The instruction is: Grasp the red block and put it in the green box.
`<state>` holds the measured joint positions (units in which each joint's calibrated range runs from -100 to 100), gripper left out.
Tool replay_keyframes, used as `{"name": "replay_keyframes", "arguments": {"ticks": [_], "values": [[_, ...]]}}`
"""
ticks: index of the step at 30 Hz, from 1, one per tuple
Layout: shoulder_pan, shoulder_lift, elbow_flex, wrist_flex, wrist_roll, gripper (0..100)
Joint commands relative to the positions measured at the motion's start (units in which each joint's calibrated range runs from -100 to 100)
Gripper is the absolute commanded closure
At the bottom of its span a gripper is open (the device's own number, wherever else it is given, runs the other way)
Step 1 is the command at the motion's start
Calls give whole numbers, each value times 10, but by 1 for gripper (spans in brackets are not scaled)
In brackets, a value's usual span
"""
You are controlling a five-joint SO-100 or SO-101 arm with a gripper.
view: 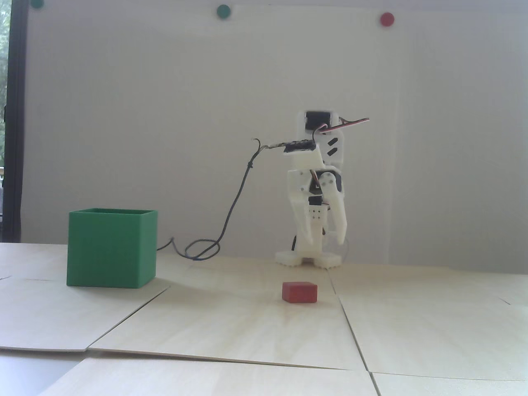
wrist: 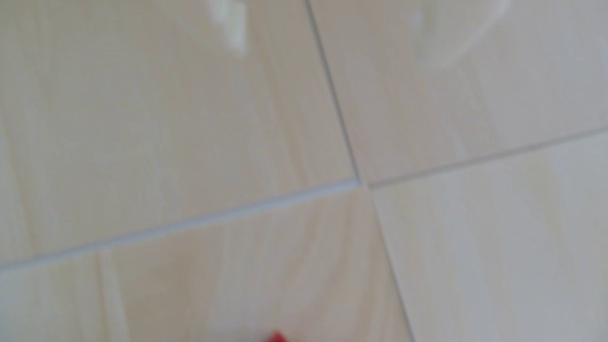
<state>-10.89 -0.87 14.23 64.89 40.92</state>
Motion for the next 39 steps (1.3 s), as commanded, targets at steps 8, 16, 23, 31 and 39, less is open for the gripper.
{"name": "replay_keyframes", "arguments": {"ticks": [8, 16, 23, 31, 39], "values": [[-52, 242, -443, 163, -4, 82], [-53, 324, -553, 166, -1, 81], [-31, 343, -557, 199, 63, 82], [-23, 344, -582, 276, 122, 82], [-25, 353, -671, 281, 122, 81]]}}
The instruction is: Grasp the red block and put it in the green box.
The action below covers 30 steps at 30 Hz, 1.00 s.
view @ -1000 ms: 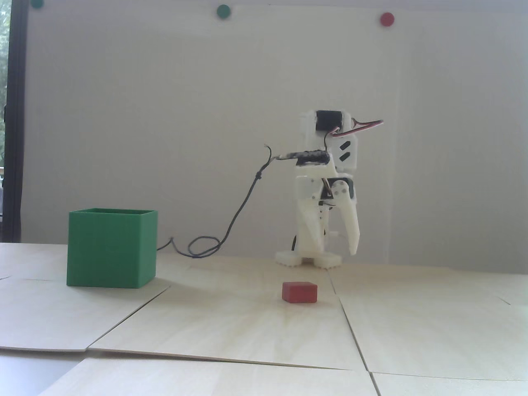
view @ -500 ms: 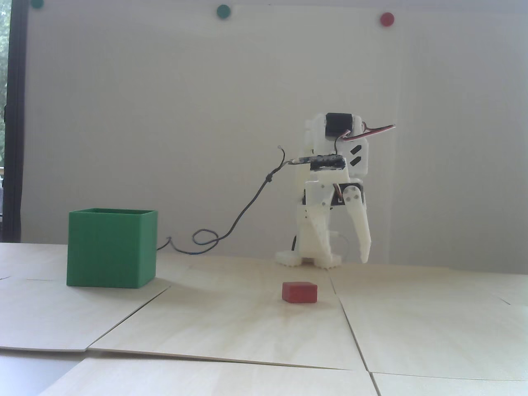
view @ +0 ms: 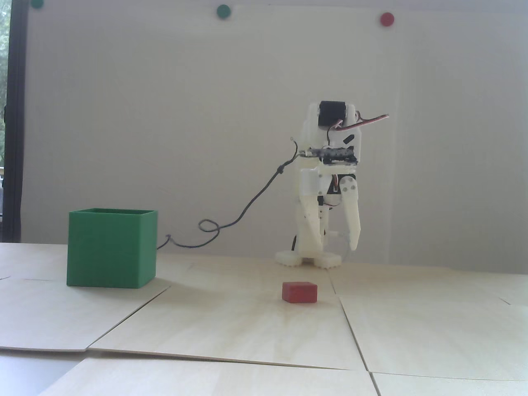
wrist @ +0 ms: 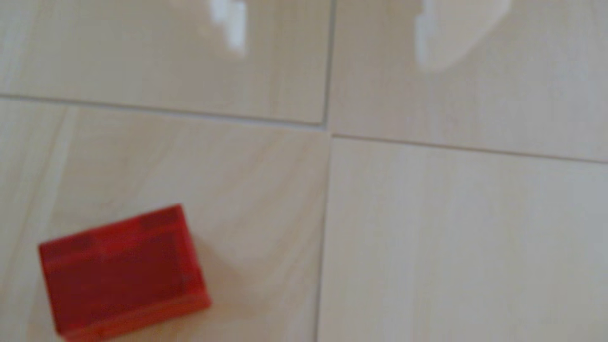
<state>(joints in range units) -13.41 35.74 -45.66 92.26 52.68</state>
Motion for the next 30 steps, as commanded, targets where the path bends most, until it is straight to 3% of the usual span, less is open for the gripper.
{"name": "replay_keyframes", "arguments": {"ticks": [1, 14, 30], "values": [[-1, -4, -86, 7, 5, 81], [3, 167, -346, 71, 6, 81], [29, 218, -365, 71, 5, 81]]}}
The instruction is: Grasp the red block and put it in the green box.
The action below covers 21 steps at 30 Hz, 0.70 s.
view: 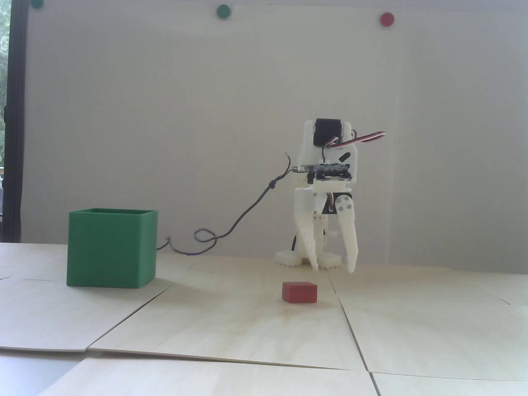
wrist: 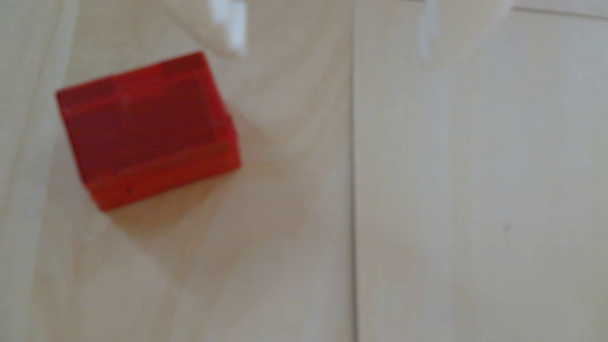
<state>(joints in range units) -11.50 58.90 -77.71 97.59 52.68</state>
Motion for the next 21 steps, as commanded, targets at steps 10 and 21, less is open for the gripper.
{"name": "replay_keyframes", "arguments": {"ticks": [10, 21], "values": [[38, -11, -45, 17, 5, 81], [65, -11, -45, 17, 25, 81]]}}
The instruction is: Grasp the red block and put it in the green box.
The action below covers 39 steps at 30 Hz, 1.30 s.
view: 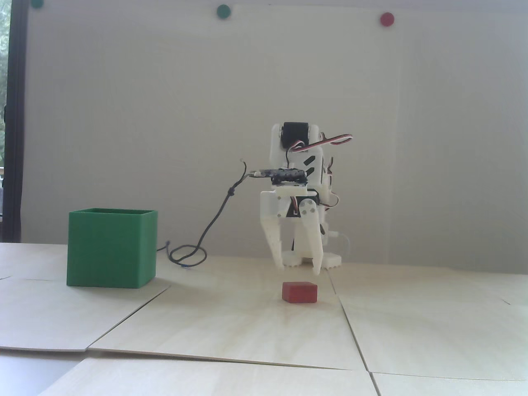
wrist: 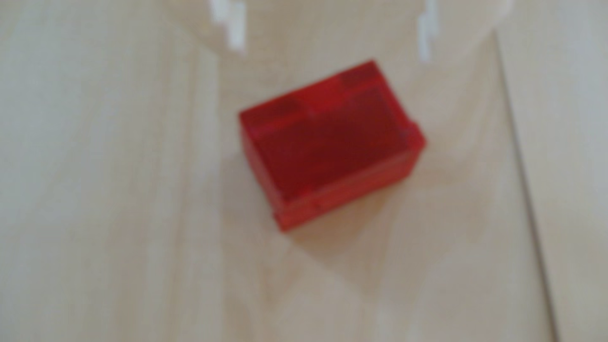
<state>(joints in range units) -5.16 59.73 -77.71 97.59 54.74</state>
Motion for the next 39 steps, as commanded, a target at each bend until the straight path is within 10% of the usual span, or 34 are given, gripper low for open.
{"name": "replay_keyframes", "arguments": {"ticks": [1, 39], "values": [[-1, -20, -45, 17, 5, 81], [-21, 6, -99, 17, 62, 82]]}}
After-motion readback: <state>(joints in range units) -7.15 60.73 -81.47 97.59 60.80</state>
